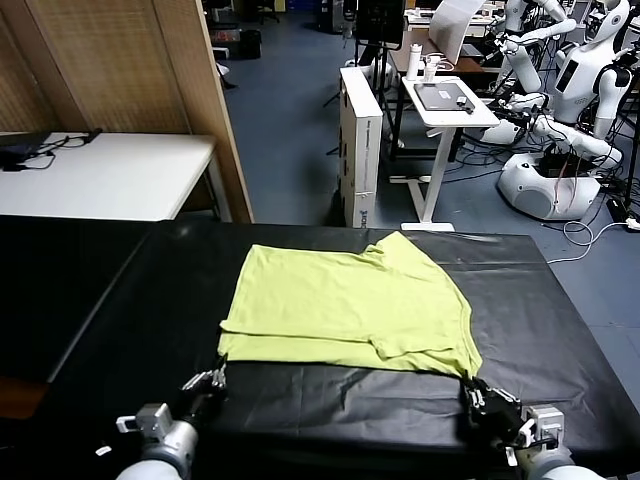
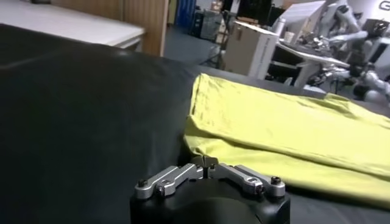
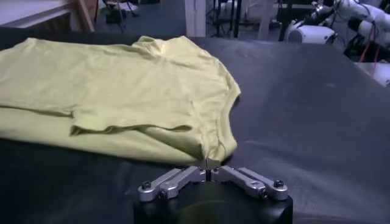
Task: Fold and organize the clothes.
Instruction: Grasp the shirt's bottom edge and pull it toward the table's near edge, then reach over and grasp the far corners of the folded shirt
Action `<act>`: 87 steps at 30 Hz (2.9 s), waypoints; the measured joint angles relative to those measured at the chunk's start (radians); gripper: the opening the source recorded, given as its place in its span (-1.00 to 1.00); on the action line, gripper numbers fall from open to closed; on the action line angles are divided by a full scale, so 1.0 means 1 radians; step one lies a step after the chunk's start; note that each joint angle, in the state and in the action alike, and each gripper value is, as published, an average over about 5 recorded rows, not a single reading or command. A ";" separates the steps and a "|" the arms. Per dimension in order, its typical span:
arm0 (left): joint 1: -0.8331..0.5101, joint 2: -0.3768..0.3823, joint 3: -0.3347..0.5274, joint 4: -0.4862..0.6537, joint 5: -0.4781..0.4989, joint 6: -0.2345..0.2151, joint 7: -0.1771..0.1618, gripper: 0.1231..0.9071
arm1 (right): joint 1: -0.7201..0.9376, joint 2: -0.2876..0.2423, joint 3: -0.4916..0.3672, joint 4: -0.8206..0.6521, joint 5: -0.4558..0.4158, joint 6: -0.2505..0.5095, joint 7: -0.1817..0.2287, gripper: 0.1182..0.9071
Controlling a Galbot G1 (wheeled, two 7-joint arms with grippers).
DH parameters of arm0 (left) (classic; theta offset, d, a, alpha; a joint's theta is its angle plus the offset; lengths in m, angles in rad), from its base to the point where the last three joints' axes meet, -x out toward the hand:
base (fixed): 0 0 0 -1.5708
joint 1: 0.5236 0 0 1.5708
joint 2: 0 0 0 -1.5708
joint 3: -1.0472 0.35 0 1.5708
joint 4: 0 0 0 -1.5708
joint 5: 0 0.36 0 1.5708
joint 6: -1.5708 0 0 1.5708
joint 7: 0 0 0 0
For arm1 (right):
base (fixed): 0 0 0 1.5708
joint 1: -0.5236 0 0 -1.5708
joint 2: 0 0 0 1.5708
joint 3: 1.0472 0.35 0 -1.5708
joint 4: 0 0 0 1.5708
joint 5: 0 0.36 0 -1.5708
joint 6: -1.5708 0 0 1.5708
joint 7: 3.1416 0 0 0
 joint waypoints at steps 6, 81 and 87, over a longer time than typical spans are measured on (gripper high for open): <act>0.067 0.027 -0.036 -0.038 -0.001 -0.003 -0.001 -0.94 | -0.042 -0.008 -0.005 0.056 0.000 -0.055 0.021 -0.94; -0.774 0.247 0.180 0.487 -0.369 0.310 -0.134 1.00 | 0.965 -0.026 -0.502 -0.559 0.164 -0.211 0.079 1.00; -0.831 0.246 0.211 0.548 -0.343 0.298 -0.116 1.00 | 1.034 -0.008 -0.548 -0.623 0.160 -0.211 0.067 1.00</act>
